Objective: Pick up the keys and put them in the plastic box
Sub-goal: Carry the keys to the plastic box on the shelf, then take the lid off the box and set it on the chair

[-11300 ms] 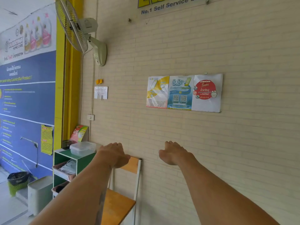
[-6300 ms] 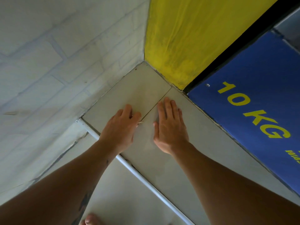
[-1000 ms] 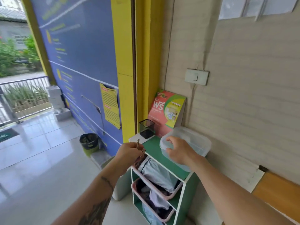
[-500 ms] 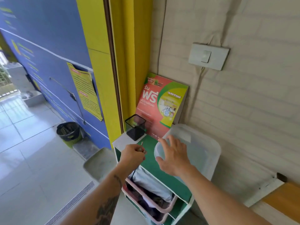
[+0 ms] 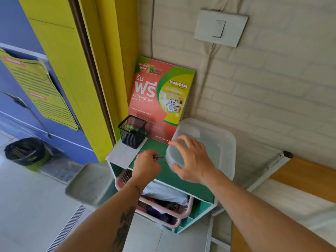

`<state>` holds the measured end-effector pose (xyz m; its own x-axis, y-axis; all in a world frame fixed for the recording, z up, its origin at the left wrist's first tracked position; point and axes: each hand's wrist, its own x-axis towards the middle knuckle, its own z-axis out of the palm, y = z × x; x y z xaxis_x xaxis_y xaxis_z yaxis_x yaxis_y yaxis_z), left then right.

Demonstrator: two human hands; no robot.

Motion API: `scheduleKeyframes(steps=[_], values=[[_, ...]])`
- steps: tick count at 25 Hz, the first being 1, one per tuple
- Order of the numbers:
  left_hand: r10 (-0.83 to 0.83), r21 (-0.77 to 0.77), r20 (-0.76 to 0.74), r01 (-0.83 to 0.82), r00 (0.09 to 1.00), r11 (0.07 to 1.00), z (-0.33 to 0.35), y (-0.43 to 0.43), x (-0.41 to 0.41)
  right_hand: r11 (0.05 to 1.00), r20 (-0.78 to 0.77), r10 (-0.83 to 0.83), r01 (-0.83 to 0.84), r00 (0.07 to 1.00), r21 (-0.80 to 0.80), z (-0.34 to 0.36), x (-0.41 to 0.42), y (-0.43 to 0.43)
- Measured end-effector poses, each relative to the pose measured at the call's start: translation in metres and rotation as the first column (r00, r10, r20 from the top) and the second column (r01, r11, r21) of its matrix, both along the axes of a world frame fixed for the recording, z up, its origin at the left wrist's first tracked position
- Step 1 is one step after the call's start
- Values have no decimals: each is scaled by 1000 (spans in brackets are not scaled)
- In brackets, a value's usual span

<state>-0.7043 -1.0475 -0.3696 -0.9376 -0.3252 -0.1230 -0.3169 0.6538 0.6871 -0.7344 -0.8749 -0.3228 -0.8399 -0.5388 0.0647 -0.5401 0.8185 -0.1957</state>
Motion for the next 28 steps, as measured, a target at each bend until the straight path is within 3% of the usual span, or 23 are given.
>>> scheduleKeyframes(steps=[8, 11, 16, 20, 23, 28], values=[[-239, -267, 8, 232, 971, 935, -19, -23, 5, 996, 38, -80, 81, 996, -22, -1, 11, -10], [-261, -274, -25, 244, 965, 930, -16, -29, 8, 996, 38, -88, 89, 995, -18, -1, 12, -11], [-172, 2, -219, 177, 960, 984, -6, -19, -1, 996, 67, -86, 85, 994, 10, 2, 12, -10], [-194, 190, -180, 227, 964, 955, 7, -3, -5, 986, 38, -117, 112, 992, 120, 6, 11, -5], [-246, 256, -149, 277, 958, 926, 8, -5, -8, 957, 21, -183, 173, 983, 234, 2, 13, -3], [-311, 268, -126, 334, 942, 904, 7, -9, -16, 943, 14, -197, 185, 980, 278, 3, 13, -9]])
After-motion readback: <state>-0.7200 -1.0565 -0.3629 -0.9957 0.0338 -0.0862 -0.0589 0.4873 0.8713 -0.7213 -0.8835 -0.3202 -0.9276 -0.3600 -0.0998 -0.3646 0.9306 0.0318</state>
